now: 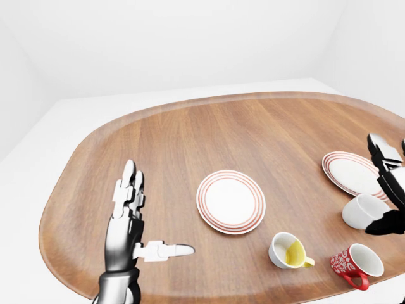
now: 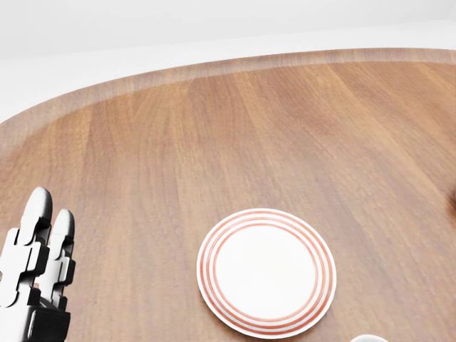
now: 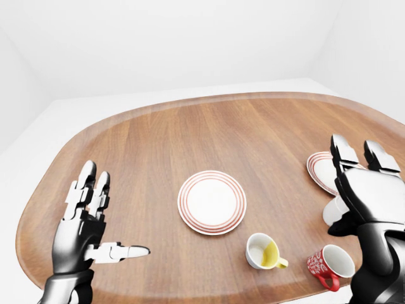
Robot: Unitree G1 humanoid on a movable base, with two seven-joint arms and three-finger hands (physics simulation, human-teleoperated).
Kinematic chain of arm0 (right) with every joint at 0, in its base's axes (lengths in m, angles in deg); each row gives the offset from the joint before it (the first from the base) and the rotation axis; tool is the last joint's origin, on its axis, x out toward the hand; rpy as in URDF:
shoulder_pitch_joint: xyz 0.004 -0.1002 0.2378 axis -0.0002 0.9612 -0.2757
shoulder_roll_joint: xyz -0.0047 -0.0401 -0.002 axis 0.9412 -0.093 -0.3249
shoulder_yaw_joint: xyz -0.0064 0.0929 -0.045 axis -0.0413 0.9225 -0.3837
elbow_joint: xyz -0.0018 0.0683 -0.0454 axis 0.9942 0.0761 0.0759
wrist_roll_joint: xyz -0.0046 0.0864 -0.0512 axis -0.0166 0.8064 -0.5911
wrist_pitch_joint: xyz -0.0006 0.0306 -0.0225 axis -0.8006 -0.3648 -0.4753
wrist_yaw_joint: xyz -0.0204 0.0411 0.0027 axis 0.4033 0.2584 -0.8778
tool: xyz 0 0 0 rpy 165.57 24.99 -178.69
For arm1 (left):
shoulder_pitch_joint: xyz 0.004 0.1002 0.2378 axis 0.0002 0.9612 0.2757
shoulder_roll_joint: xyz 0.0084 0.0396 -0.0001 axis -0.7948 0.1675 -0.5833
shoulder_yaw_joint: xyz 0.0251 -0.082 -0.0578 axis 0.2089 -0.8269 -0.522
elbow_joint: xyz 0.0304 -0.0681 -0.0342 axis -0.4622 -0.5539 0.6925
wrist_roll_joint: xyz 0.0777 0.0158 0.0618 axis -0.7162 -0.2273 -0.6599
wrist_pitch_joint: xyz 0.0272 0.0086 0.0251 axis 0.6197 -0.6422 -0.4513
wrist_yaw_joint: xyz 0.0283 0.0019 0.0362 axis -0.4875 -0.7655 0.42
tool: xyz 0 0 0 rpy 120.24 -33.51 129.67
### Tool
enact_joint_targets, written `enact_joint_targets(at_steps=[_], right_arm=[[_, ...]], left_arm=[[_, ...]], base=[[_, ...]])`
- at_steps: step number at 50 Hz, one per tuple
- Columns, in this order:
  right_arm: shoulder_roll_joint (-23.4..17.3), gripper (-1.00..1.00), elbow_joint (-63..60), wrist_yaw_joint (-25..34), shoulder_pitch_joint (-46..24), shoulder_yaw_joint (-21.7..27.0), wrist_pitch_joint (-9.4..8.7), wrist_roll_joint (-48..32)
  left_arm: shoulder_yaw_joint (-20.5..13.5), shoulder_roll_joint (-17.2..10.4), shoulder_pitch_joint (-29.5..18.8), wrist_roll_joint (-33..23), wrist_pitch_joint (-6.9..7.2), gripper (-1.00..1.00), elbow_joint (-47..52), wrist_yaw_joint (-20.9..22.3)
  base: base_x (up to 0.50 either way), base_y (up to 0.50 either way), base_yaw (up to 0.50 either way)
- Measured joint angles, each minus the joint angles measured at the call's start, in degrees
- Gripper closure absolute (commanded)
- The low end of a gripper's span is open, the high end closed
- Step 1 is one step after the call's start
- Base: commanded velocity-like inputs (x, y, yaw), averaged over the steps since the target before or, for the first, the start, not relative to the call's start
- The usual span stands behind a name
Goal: Put the red mug on the left plate.
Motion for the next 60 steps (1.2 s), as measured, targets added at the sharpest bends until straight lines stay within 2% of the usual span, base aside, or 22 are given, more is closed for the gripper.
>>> enact_joint_targets(at_steps=[4,18,25,32,40,60], right_arm=[[0.71,-1.0,-0.18,0.0,2.19,4.28,2.72,2.84],[4.3,-1.0,0.6,0.0,8.63,14.24,2.72,7.62],[5.49,-1.0,1.7,0.0,10.41,17.74,2.72,8.47],[5.14,-1.0,4.73,0.0,10.53,17.9,2.72,7.09],[2.91,-1.0,11.67,0.0,10.54,17.53,2.72,4.92],[-1.54,-1.0,25.7,0.0,11.43,17.22,2.72,5.3]], left_arm=[[0.26,-0.13,-0.24,-0.18,0.0,-1.0,-0.18,-0.19],[0.85,-0.46,-0.74,-0.56,0.0,-1.0,-0.54,-0.65],[1.14,-0.58,-1.0,-0.79,0.0,-1.0,-0.74,-0.85],[1.4,-0.69,-1.29,-0.99,0.0,-1.0,-0.99,-1.06],[1.61,-0.79,-1.45,-1.14,0.0,-1.0,-1.13,-1.24],[1.98,-0.97,-1.82,-1.45,0.0,-1.0,-1.22,-1.59]], base=[[0.0,0.0,0.0],[0.0,0.0,0.0],[0.0,0.0,0.0],[0.0,0.0,0.0],[0.0,0.0,0.0],[0.0,0.0,0.0]])
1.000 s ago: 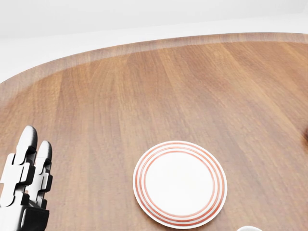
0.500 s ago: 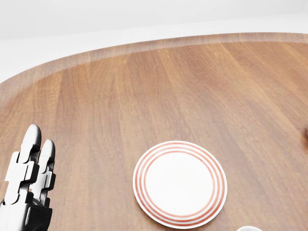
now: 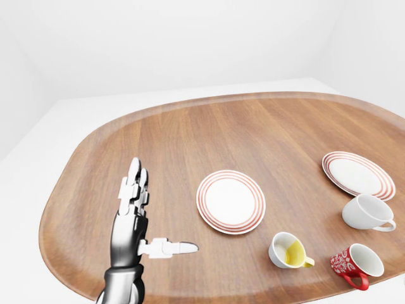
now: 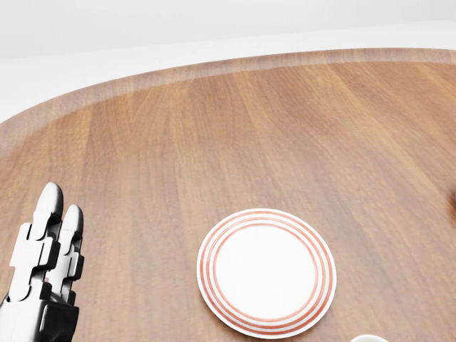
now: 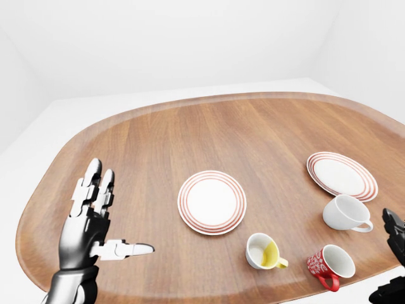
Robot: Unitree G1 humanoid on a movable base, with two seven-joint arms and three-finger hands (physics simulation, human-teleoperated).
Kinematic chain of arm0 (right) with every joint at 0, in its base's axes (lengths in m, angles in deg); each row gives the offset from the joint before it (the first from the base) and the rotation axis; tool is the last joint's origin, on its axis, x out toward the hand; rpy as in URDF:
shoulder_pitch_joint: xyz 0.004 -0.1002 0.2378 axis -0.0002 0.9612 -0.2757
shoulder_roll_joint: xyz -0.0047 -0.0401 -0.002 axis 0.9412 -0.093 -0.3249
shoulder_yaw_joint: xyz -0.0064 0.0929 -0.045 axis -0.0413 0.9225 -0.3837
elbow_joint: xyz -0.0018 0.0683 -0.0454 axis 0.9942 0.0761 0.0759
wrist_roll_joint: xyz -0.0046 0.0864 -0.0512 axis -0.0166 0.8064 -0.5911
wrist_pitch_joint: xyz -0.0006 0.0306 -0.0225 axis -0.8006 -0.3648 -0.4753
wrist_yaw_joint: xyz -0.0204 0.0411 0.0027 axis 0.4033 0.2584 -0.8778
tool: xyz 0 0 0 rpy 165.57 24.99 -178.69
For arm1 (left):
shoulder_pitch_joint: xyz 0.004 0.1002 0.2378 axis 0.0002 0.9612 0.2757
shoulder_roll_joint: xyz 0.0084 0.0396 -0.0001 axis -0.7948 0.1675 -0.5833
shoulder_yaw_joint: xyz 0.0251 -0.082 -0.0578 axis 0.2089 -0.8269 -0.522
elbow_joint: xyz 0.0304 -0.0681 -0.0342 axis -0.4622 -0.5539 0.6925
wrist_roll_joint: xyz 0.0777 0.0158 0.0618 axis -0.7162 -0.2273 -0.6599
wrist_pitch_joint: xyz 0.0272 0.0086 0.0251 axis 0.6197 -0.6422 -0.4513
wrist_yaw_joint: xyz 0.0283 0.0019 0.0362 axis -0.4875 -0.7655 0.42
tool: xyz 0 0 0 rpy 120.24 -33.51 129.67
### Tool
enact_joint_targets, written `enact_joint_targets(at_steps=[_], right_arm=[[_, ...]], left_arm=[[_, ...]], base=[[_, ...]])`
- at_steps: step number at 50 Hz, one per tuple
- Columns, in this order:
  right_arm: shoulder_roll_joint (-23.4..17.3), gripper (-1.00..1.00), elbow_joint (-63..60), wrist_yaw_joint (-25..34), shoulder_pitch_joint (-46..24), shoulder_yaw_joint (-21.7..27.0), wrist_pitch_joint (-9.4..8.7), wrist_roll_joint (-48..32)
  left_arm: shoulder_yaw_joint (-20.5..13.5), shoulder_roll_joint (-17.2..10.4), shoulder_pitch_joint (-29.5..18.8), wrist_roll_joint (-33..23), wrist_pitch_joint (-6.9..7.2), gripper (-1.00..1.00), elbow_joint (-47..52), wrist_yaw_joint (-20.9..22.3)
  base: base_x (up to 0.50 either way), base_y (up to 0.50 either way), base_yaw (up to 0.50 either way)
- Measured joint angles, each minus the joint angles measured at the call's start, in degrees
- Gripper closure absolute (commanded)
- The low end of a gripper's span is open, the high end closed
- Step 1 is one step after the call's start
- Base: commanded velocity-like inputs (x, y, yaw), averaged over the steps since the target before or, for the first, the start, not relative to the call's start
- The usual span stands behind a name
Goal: Put the red mug on the left plate.
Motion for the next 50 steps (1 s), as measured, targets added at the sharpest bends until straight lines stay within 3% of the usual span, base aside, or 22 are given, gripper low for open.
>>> enact_joint_targets(at_steps=[50], right_arm=[[-6.82,-1.0,17.95,-3.66,-4.11,-9.91,0.0,2.98]], left_arm=[[0.72,-0.13,-1.28,-0.6,0.23,-1.0,-1.35,-0.53]], base=[[0.0,0.0,0.0]])
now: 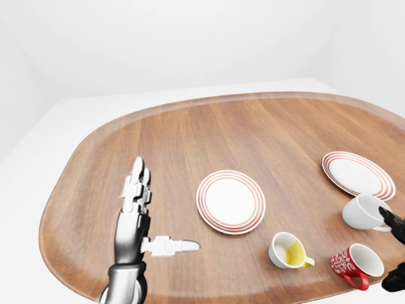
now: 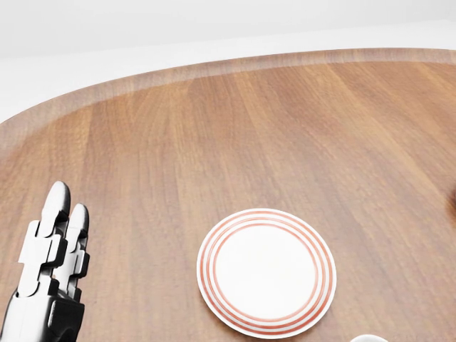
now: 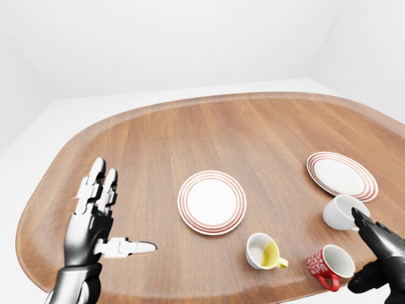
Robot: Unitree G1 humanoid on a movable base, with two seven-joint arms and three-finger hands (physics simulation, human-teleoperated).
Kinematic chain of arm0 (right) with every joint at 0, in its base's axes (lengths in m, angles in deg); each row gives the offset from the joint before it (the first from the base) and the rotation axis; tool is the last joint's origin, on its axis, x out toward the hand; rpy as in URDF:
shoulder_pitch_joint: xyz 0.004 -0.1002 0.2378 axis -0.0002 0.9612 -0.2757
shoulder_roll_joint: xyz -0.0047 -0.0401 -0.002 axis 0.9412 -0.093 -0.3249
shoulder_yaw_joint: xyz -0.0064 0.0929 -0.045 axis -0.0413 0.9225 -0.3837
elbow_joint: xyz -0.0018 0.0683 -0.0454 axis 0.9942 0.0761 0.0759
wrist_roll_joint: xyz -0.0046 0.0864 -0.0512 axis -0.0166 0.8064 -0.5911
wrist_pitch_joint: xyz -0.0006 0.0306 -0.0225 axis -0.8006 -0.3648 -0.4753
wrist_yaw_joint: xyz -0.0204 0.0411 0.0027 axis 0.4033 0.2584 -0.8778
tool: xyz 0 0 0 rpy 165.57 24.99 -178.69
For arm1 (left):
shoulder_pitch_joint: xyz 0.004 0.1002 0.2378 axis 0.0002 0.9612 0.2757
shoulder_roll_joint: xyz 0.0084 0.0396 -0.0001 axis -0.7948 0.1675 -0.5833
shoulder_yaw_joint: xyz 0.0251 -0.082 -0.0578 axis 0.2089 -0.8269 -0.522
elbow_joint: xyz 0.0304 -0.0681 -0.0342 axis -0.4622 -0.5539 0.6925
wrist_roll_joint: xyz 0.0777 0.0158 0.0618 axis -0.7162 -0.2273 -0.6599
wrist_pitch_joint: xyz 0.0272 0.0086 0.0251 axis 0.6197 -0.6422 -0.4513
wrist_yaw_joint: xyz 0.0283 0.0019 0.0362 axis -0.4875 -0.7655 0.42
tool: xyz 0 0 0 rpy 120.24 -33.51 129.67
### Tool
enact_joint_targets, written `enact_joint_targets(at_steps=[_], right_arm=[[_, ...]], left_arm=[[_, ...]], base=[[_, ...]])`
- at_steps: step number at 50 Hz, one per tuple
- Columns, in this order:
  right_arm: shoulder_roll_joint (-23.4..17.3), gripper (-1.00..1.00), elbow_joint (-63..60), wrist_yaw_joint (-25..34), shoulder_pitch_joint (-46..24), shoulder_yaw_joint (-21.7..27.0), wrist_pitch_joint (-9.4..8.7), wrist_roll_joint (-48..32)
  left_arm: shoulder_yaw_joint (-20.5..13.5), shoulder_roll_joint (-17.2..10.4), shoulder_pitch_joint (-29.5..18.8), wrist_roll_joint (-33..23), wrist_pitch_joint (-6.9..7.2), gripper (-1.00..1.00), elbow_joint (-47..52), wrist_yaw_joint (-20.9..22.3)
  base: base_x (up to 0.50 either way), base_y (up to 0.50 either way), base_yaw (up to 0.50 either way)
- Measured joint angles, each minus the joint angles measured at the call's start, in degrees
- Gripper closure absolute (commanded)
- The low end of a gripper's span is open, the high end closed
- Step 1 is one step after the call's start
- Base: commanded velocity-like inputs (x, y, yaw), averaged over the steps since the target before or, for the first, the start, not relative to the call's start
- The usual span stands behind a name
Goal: Put the red mug on the left plate.
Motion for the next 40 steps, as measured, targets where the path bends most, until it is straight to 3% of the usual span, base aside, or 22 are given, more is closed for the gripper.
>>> enact_joint_targets(at_steps=[21,40], right_arm=[[-2.73,-1.0,8.9,-3.75,-1.67,-5.88,0.0,2.51],[-3.94,-1.0,13.58,-6.35,-1.77,-8.22,0.0,4.09]], left_arm=[[0.21,-0.06,-0.33,-0.19,0.04,-1.0,-0.44,-0.13],[0.25,-0.04,-0.73,-0.26,0.39,-1.0,-0.76,-0.12]], base=[[0.0,0.0,0.0],[0.0,0.0,0.0]])
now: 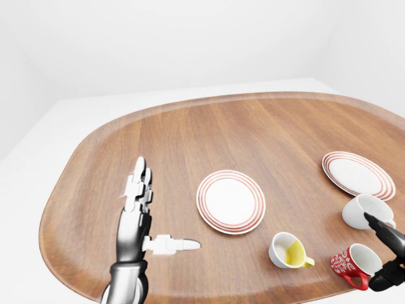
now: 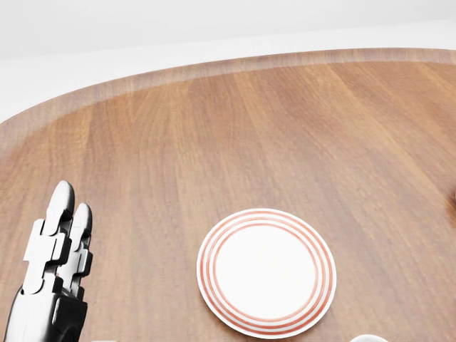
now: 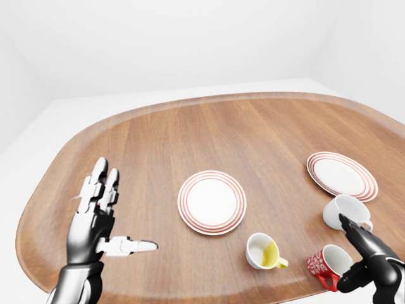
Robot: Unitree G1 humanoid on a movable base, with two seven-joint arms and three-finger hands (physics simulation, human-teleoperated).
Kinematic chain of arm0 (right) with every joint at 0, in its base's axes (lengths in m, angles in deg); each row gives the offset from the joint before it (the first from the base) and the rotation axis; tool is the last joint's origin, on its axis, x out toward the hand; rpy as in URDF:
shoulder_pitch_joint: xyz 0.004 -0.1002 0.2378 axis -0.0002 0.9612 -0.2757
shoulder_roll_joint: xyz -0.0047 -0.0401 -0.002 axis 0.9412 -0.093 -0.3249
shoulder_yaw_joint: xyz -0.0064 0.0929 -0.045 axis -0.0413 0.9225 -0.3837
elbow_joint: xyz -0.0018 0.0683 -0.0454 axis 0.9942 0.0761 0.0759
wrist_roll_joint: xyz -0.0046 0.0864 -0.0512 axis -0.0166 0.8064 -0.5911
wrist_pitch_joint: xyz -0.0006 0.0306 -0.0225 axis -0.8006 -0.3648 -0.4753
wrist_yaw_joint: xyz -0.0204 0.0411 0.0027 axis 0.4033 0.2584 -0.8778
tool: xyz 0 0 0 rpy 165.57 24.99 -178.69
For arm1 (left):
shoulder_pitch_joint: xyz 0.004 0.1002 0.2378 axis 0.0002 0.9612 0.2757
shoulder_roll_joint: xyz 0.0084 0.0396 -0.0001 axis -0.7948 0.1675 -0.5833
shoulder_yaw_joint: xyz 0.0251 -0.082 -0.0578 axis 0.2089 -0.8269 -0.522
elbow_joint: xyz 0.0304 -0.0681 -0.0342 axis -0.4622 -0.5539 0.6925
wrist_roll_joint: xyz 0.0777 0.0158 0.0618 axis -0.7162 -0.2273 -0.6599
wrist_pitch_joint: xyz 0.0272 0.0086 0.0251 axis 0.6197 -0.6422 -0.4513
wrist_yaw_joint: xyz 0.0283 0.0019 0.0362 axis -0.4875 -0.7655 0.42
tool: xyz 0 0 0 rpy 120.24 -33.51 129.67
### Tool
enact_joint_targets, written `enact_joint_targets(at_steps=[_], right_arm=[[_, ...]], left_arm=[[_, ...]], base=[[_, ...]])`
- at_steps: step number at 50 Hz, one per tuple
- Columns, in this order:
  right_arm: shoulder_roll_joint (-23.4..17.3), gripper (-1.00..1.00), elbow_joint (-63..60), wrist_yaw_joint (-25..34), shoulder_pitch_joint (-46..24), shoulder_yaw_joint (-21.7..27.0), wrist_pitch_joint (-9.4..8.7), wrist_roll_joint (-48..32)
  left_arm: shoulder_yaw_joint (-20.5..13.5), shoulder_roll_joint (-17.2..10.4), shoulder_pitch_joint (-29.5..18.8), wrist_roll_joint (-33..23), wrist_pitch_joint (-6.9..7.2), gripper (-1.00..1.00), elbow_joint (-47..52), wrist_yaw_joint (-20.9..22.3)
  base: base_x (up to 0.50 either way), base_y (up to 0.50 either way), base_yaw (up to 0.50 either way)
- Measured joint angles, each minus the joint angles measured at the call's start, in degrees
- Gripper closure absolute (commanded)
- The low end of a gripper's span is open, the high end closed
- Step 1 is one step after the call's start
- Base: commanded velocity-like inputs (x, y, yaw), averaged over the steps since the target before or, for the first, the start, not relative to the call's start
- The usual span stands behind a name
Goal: Put the red mug on the left plate.
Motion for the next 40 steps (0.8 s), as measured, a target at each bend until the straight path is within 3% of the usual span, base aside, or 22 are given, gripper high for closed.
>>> enact_joint_targets(at_steps=[27,40], right_arm=[[-2.66,-1.0,9.5,-3.93,-1.57,-3.91,0.0,5.18],[-2.69,-1.0,8.55,-3.84,-1.7,-4.98,0.0,5.32]], left_arm=[[0.07,0.14,-0.83,-0.13,0.5,-1.0,-0.8,0.07],[0.16,0.15,-1.01,-0.24,0.61,-1.0,-0.97,0.01]], base=[[0.0,0.0,0.0],[0.0,0.0,0.0]])
